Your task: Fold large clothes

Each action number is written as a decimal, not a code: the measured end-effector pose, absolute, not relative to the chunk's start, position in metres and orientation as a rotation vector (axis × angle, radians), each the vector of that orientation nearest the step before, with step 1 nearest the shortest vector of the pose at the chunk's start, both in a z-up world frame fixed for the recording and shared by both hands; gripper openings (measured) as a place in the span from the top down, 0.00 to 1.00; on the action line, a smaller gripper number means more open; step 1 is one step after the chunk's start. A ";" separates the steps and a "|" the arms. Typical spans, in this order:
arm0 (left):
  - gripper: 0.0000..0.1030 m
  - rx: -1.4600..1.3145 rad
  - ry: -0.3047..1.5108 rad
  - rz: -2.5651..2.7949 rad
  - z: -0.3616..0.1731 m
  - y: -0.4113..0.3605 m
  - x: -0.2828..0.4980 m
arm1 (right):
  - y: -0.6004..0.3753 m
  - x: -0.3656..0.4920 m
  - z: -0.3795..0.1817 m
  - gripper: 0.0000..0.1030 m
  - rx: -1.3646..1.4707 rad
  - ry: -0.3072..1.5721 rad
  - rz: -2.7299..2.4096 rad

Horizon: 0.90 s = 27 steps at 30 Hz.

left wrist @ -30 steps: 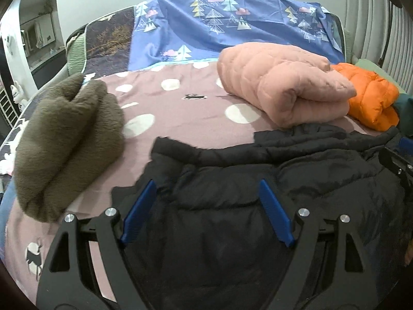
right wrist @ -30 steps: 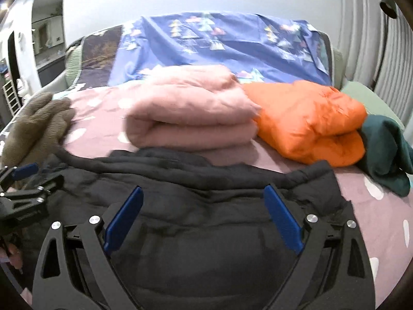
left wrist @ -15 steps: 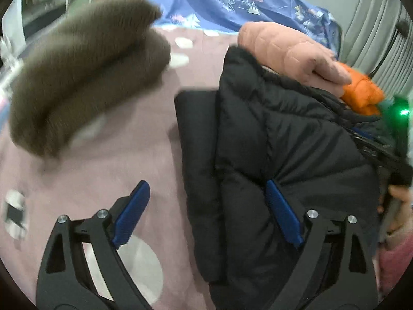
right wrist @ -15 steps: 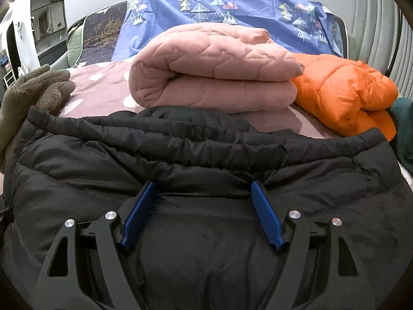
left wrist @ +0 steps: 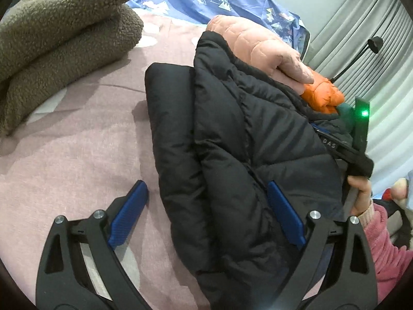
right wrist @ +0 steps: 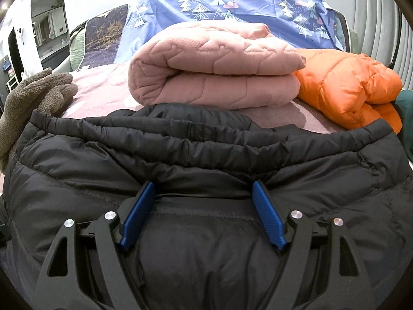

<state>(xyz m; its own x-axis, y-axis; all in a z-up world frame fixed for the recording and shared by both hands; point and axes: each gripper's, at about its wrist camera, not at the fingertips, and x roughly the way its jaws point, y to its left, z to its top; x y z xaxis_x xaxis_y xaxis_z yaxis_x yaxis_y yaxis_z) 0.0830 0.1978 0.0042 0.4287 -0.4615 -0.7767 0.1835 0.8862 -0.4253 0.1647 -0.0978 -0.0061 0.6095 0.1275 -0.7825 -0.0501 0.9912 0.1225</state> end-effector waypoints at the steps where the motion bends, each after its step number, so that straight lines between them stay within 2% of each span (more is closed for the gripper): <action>1: 0.09 -0.313 1.059 -0.427 0.004 0.198 0.083 | -0.099 0.165 -0.006 0.24 0.093 0.910 0.105; 6: 0.09 -0.329 1.070 -0.488 0.004 0.189 0.080 | -0.101 0.165 -0.007 0.24 0.105 0.908 0.113; 7: 0.12 -0.323 1.066 -0.486 0.004 0.185 0.081 | -0.102 0.165 -0.007 0.24 0.106 0.908 0.114; 9: 0.46 -0.349 1.065 -0.516 0.005 0.181 0.084 | -0.103 0.165 -0.007 0.24 0.110 0.907 0.116; 11: 0.66 -0.383 1.055 -0.531 0.012 0.181 0.087 | -0.104 0.165 -0.008 0.24 0.113 0.908 0.117; 12: 0.72 -0.381 1.042 -0.528 0.017 0.182 0.086 | -0.104 0.166 -0.008 0.24 0.112 0.908 0.118; 14: 0.76 -0.352 1.014 -0.523 0.031 0.181 0.084 | -0.104 0.166 -0.008 0.24 0.112 0.908 0.118; 17: 0.73 -0.319 1.005 -0.524 0.041 0.181 0.080 | -0.104 0.165 -0.008 0.24 0.114 0.907 0.119; 19: 0.62 -0.306 1.025 -0.486 0.037 0.184 0.080 | -0.104 0.166 -0.008 0.24 0.116 0.907 0.119; 21: 0.40 -0.320 1.049 -0.441 0.026 0.193 0.079 | -0.105 0.166 -0.008 0.24 0.117 0.906 0.121; 23: 0.26 -0.382 1.065 -0.406 0.012 0.208 0.073 | -0.105 0.165 -0.008 0.24 0.117 0.906 0.122; 27: 0.20 -0.479 1.046 -0.443 0.003 0.221 0.070 | -0.104 0.165 -0.008 0.24 0.118 0.906 0.122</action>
<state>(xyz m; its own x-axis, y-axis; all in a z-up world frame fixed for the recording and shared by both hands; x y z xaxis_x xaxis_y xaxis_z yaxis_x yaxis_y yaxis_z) 0.0695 0.2214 0.0031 0.4324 -0.5595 -0.7071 0.1183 0.8126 -0.5706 0.1654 -0.1043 -0.0079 0.6107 0.1549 -0.7765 -0.0557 0.9866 0.1531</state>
